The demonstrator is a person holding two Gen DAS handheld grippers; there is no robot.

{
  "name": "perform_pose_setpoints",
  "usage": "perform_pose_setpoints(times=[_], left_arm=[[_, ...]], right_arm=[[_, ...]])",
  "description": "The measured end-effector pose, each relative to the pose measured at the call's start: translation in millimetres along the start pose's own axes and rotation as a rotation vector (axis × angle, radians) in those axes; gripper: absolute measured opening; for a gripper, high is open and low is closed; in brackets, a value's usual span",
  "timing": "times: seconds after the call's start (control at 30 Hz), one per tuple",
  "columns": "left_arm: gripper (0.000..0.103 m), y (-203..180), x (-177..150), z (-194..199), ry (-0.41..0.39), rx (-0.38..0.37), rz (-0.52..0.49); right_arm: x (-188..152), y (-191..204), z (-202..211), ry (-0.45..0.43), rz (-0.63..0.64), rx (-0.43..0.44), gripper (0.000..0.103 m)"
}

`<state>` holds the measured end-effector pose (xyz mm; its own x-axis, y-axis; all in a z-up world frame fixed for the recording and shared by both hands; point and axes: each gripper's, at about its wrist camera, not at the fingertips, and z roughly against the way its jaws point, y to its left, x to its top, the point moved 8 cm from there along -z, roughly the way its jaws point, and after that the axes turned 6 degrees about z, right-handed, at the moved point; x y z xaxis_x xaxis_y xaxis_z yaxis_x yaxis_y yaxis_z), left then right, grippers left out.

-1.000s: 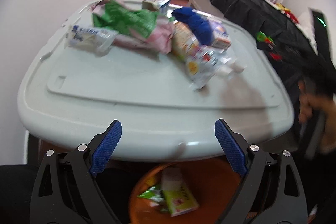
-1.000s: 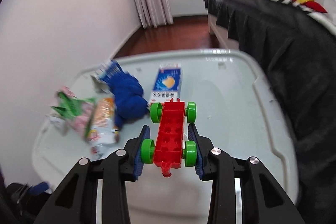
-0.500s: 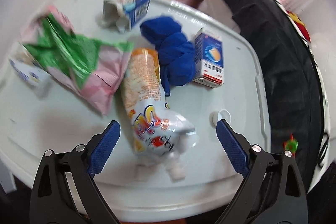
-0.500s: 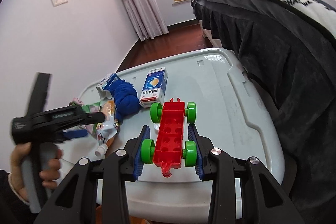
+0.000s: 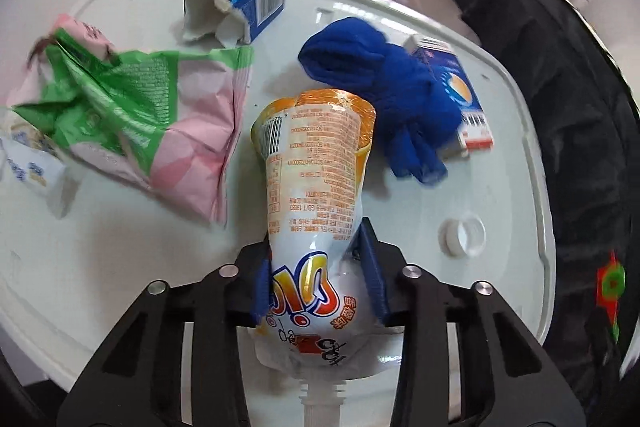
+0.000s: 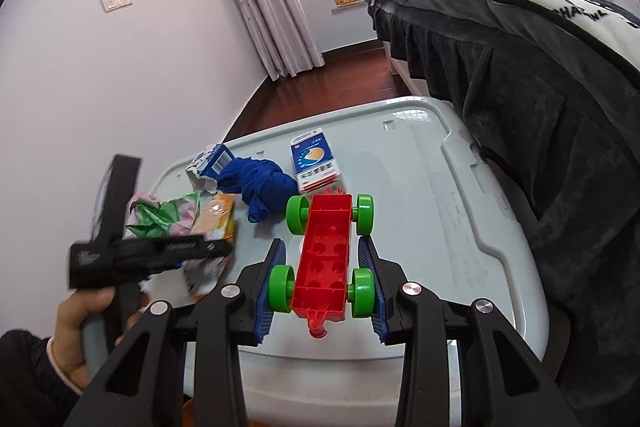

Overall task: Collect trash
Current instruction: 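Grasp the red toy car with the right tool while the left tool grasps the drink pouch, then carry both items over the orange bucket and open both tools to drop them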

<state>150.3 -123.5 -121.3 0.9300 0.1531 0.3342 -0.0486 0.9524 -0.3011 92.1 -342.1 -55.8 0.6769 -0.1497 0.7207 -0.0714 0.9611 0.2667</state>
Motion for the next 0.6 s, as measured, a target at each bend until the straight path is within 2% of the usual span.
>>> perform_pose_setpoints(times=[0.13, 0.4, 0.6], left_arm=[[0.034, 0, -20, 39, -0.055, -0.010, -0.101], [0.034, 15, -74, 129, -0.229, 0.009, -0.301], [0.034, 39, -122, 151, -0.262, 0.050, -0.357]], right_arm=[[-1, 0, 0, 0.005, -0.010, -0.001, 0.038], [-7, 14, 1, 0.008, -0.004, 0.034, 0.038], [-32, 45, 27, 0.022, 0.027, 0.107, 0.038]])
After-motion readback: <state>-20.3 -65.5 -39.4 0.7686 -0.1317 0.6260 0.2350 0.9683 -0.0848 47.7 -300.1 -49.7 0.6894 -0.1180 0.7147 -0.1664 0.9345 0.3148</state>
